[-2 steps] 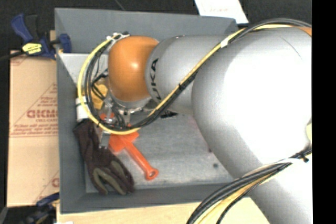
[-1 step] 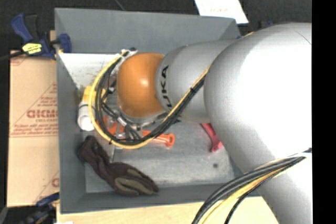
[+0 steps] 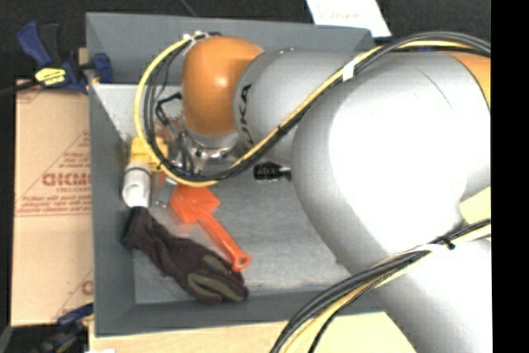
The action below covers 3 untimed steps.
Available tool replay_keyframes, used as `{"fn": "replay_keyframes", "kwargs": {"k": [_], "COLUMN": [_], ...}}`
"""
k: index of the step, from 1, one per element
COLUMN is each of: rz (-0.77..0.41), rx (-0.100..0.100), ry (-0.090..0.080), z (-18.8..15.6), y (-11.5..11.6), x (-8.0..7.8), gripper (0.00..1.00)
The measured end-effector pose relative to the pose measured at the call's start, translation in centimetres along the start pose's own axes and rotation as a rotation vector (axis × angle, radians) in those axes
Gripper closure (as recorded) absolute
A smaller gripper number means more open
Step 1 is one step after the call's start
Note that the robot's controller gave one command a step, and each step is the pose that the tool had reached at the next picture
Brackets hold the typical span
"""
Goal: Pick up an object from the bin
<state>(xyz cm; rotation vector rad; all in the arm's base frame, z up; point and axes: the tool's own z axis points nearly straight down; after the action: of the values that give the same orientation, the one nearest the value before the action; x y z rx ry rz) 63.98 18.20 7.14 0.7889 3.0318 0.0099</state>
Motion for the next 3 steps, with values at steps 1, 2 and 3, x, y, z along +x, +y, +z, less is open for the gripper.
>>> {"fn": "replay_keyframes", "kwargs": {"k": [1, 2, 3], "rz": [-0.461, 0.186, 0.186], "rx": [0.0, -0.003, -0.003], "ry": [0.001, -0.006, -0.006], "z": [-0.1, -0.1, -0.1], "y": [-3.3, -4.6, -4.5], "x": [6.5, 0.6, 0.6], "gripper": [0.0, 1.0, 1.0]}}
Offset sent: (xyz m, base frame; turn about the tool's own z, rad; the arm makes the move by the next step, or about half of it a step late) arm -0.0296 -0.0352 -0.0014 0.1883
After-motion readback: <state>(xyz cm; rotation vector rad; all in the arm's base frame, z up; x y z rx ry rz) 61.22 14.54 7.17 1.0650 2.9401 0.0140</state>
